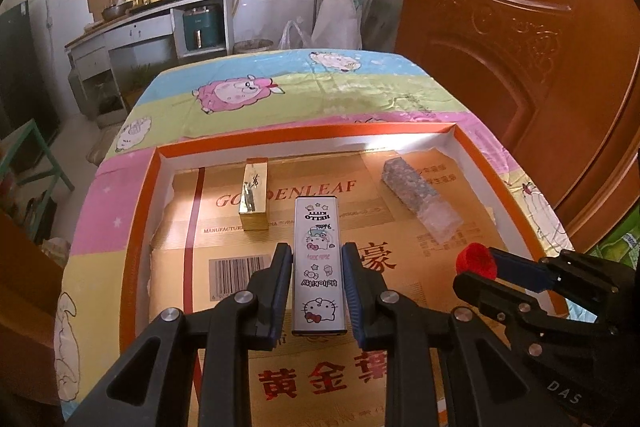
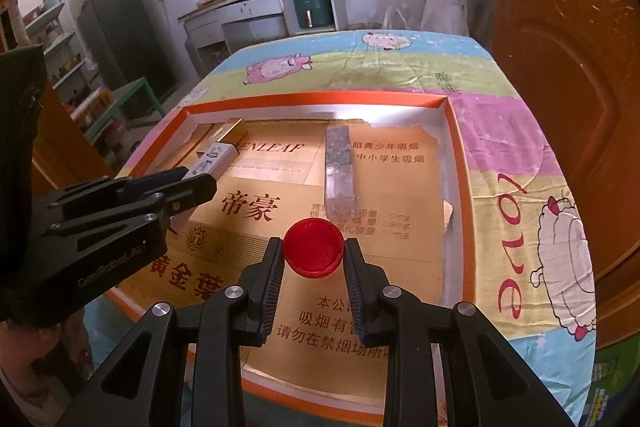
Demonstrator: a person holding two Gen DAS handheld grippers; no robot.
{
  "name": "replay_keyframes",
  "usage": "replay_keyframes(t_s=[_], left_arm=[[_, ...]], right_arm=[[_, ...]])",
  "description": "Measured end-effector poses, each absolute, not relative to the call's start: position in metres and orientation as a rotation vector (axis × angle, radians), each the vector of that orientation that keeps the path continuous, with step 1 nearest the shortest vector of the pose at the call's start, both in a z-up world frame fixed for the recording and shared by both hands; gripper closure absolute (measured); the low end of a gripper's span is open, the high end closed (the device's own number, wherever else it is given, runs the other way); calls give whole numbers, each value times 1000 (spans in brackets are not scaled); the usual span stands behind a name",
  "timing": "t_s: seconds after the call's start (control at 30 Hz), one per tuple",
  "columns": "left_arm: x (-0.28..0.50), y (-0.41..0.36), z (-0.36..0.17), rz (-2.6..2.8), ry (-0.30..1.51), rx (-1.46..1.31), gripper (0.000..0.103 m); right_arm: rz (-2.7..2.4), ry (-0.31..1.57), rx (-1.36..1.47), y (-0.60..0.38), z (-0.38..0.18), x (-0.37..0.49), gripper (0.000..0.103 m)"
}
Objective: Organize rigid objects
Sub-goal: 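Carry the Hello Kitty box and red cap into the tray with both tools, then open both tools to drop the box and red cap in the tray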
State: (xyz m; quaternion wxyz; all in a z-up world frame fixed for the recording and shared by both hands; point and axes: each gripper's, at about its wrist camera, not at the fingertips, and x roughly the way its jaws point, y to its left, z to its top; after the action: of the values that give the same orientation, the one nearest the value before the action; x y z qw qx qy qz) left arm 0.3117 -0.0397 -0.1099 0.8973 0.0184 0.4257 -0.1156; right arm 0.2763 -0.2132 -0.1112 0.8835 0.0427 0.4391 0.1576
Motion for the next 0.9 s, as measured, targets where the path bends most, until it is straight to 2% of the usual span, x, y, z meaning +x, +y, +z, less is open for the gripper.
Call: replay_keyframes(t_s=[0.77, 0.9], left_arm=[[325, -33, -128, -244, 920, 5, 76], [324, -31, -125, -238, 914, -1, 72]], right_arm=[[300, 946, 66, -206, -126, 286, 72], [291, 947, 66, -207, -125, 285, 66]])
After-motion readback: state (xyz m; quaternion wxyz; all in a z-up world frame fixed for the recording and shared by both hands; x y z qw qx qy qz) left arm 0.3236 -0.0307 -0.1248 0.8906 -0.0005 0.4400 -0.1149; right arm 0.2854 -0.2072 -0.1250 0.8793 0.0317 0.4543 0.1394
